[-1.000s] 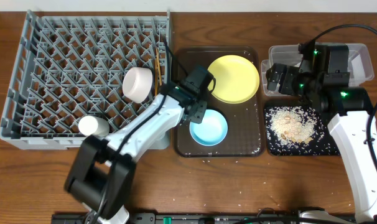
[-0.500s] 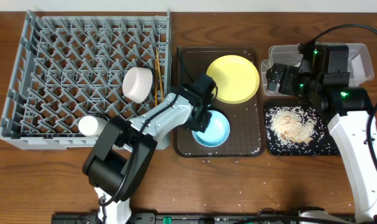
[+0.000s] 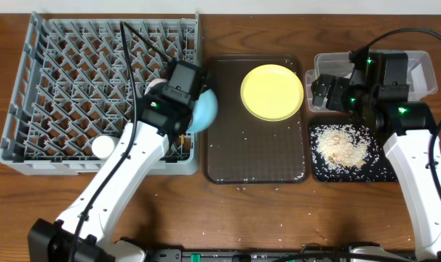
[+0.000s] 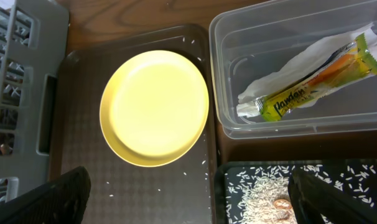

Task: Sort waste into correct bins and load items into the dishwasher
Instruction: 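Carry blue bowl into dish rack and set it down with left gripper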

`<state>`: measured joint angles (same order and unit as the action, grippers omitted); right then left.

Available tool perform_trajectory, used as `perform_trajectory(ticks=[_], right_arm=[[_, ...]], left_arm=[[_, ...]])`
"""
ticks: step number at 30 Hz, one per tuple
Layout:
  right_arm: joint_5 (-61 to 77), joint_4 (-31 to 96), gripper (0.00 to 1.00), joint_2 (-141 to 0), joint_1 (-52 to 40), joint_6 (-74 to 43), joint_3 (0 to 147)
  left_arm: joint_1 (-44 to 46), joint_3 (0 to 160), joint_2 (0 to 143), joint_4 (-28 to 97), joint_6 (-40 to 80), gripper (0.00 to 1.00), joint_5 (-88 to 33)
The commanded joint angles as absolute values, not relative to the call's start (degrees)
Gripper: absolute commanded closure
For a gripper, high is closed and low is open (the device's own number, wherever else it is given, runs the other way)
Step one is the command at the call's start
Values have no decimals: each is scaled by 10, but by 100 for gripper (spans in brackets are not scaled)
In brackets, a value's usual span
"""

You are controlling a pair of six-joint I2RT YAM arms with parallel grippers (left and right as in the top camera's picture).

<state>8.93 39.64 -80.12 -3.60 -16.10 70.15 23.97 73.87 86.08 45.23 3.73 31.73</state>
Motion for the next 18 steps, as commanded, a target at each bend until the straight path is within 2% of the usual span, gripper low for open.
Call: perform_trajectory(ticks=[1, 12, 18], right_arm=[[84, 397, 1, -798, -34, -162, 707], [84, 397, 1, -798, -34, -162, 707], [84, 397, 1, -798, -34, -162, 707]], left_arm=[[198, 737, 867, 438, 8, 93, 609], [41, 726, 896, 348, -19, 93, 624], [17, 724, 967, 326, -19, 93, 644]])
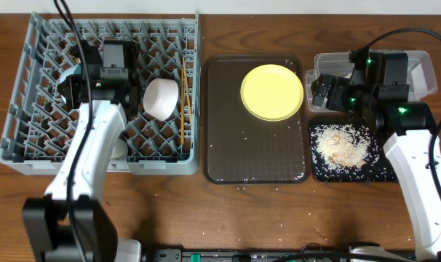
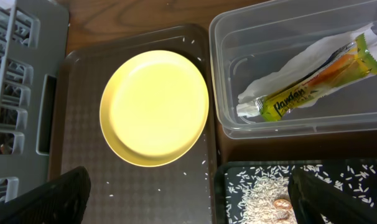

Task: Sort waste into correct bins and load items into the dishwasher
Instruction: 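Carry blue bowl into dish rack and set it down with left gripper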

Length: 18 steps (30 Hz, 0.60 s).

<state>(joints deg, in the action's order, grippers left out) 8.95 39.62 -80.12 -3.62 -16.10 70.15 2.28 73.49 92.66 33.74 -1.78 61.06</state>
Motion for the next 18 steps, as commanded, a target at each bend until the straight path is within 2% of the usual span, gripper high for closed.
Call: perform_trajectory(ticks=[1, 7, 13, 16, 18], right_arm=[[84, 397, 1, -798, -34, -162, 707], [84, 397, 1, -798, -34, -162, 707], [84, 397, 1, -798, -34, -162, 707], [84, 397, 1, -798, -34, -162, 707], [84, 397, 1, -798, -34, -162, 707]], left_arm=[[17, 724, 979, 321, -19, 93, 656], [17, 724, 1053, 237, -68, 93, 678], [17, 724, 1082, 217, -73, 92, 689], [17, 724, 1082, 186, -90, 93, 759], [17, 724, 1082, 182, -94, 93, 759]])
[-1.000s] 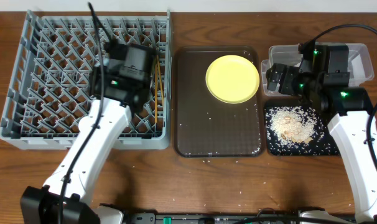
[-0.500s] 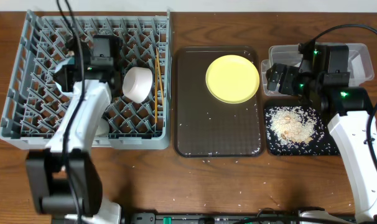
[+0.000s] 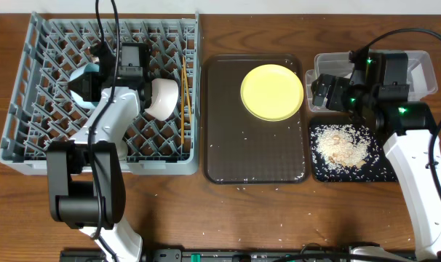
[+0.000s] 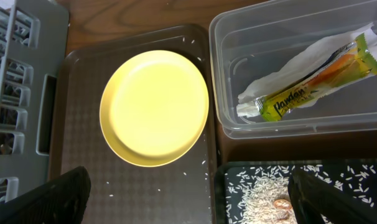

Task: Sort waste into correct bins and load items into the dishwasher
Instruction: 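Carry blue bowl into dish rack and set it down with left gripper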

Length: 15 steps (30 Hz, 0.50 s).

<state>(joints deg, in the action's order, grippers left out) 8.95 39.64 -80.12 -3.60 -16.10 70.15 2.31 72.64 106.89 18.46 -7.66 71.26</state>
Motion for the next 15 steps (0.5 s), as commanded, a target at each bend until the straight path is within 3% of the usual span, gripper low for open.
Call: perform_trajectory(ticks=[1, 15], right_arm=[[84, 397, 1, -798, -34, -162, 707], [84, 397, 1, -798, -34, -162, 707]], left_arm=[[17, 724, 1082, 183, -94, 93, 759], [60, 724, 1083, 180, -90, 92, 737]])
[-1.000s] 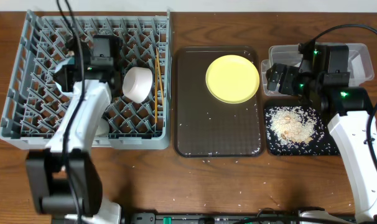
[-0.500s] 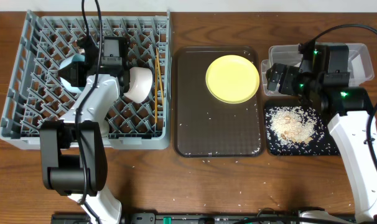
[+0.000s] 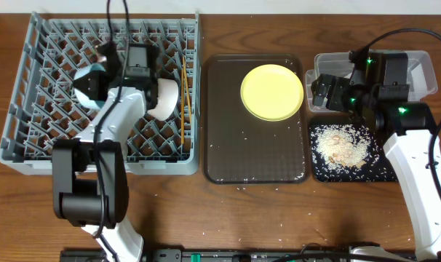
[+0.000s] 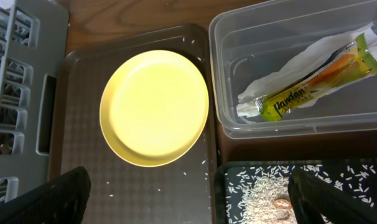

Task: Sort waste into correct bins and load items into the dishwasher
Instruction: 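Carry blue bowl into dish rack and set it down with left gripper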

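My left gripper (image 3: pixel 108 73) reaches into the grey dishwasher rack (image 3: pixel 31 109) and is shut on a blue bowl (image 3: pixel 88 85), which is tilted on its side over the rack's left-middle slots. A white bowl (image 3: pixel 162 98) and yellow chopsticks (image 3: pixel 183 84) lie in the rack to its right. A yellow plate (image 4: pixel 154 107) sits on the brown tray (image 4: pixel 132 186). My right gripper (image 4: pixel 188 199) hangs open above the tray's right edge, holding nothing, one finger (image 4: pixel 58 196) over the tray and the other over the rice bin.
A clear bin (image 4: pixel 238 74) at the back right holds a yellow-green wrapper (image 4: pixel 300 87) and white paper. In front of it a black bin (image 3: pixel 319 164) holds a pile of rice (image 3: pixel 340 145). Loose grains dot the tray and the table's front.
The left gripper and the blue bowl have shifted slightly to the right within the rack. The right arm, plate and bins are unchanged.
At first my left gripper held the blue bowl at the rack's right edge, beside the tray. Then it was deep over the rack's left-middle with the bowl, the white bowl and chopsticks showing. It has stayed there with small shifts. The right gripper stayed open and still.
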`<state>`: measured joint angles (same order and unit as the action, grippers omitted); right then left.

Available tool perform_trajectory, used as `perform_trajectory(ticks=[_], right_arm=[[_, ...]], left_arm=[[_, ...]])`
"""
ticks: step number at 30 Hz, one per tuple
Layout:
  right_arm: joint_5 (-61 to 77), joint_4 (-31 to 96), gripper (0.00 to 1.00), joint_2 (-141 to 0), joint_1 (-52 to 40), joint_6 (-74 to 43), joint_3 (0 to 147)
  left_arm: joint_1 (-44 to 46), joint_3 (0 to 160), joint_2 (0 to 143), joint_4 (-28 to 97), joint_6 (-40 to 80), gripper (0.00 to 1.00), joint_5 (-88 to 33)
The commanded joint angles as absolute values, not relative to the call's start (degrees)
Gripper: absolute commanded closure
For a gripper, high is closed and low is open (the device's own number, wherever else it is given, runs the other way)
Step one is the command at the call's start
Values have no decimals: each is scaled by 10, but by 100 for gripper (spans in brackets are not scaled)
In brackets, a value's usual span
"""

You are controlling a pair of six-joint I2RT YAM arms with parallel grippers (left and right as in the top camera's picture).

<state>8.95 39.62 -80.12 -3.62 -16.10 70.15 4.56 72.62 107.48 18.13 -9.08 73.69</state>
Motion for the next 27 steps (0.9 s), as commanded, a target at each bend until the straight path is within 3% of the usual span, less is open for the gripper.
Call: perform_trajectory(ticks=[1, 17, 18, 22, 27], right_arm=[[84, 397, 1, -798, -34, -162, 707], [84, 397, 1, -798, -34, -162, 707], [84, 397, 1, -798, -34, -162, 707], [84, 397, 1, -798, -34, -162, 707], [84, 397, 1, -798, -34, -162, 707]], left_arm=[[64, 724, 1084, 181, -90, 92, 737], [67, 707, 1084, 192, -81, 86, 679], [68, 707, 1084, 192, -81, 83, 679], [73, 707, 1084, 194, -81, 53, 620], [112, 708, 1072, 192, -81, 50, 586]])
